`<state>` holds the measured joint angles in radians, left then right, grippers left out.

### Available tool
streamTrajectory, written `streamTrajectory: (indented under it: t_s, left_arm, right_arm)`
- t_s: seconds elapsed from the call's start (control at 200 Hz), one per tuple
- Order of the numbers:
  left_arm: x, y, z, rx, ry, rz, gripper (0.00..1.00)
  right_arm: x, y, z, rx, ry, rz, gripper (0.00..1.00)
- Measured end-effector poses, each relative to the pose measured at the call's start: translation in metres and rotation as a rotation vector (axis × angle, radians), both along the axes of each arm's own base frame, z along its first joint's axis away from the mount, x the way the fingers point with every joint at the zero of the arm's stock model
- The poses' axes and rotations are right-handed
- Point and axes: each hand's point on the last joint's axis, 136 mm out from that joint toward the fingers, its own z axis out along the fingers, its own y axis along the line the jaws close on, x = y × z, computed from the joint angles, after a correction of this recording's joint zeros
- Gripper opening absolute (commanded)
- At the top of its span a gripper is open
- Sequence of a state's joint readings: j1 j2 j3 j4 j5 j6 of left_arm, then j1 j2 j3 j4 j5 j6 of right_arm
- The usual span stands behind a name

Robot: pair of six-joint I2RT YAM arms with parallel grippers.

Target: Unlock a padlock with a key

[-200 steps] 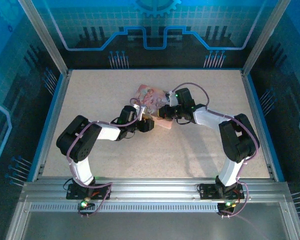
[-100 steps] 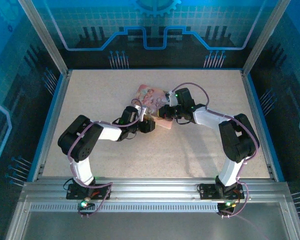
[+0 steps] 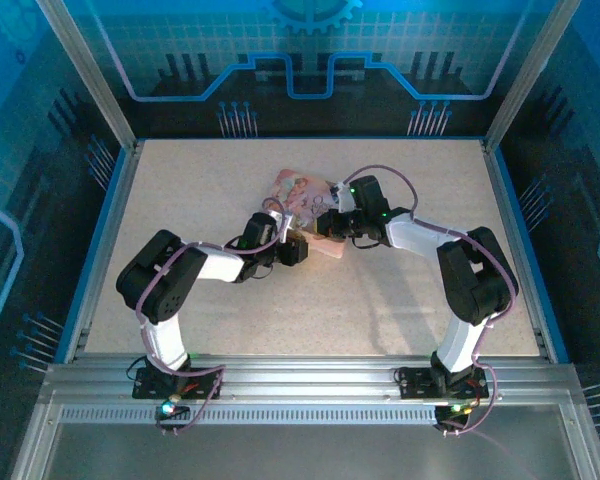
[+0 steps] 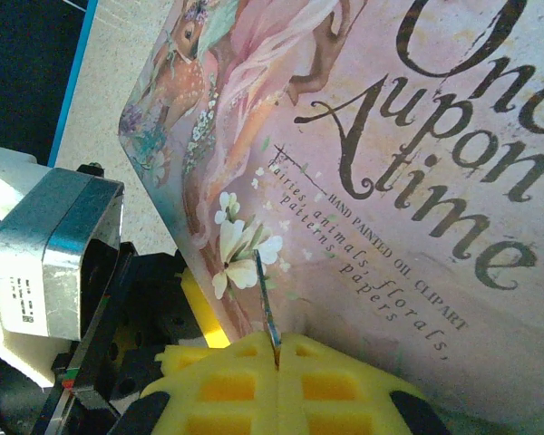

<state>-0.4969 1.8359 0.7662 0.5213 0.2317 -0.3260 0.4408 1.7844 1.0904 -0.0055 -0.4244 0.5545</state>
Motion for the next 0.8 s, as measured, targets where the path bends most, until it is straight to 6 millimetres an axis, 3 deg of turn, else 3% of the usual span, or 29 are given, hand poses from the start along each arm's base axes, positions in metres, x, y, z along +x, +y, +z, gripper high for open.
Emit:
streamTrajectory:
  t_s: [0.195, 0.465, 0.65, 0.8]
  left_arm:
    - [0.001, 0.001, 0.0, -0.003, 0.006, 0.018, 0.32]
    - [-0.008, -0.002, 0.007, -0.004, 0.021, 0.025, 0.32]
    - [-0.014, -0.008, 0.026, -0.033, 0.017, 0.023, 0.3]
    - [-0.02, -0.01, 0.034, -0.055, 0.048, 0.039, 0.29]
  right_arm:
    - [-0.001, 0.002, 0.002, 0.001, -0.01, 0.003, 0.0]
    - [-0.025, -0.009, 0.01, -0.029, -0.042, 0.009, 0.0]
    - [-0.05, -0.025, 0.019, -0.072, -0.122, 0.049, 0.0]
    - [-0.082, -0.03, -0.003, -0.125, -0.135, 0.121, 0.0]
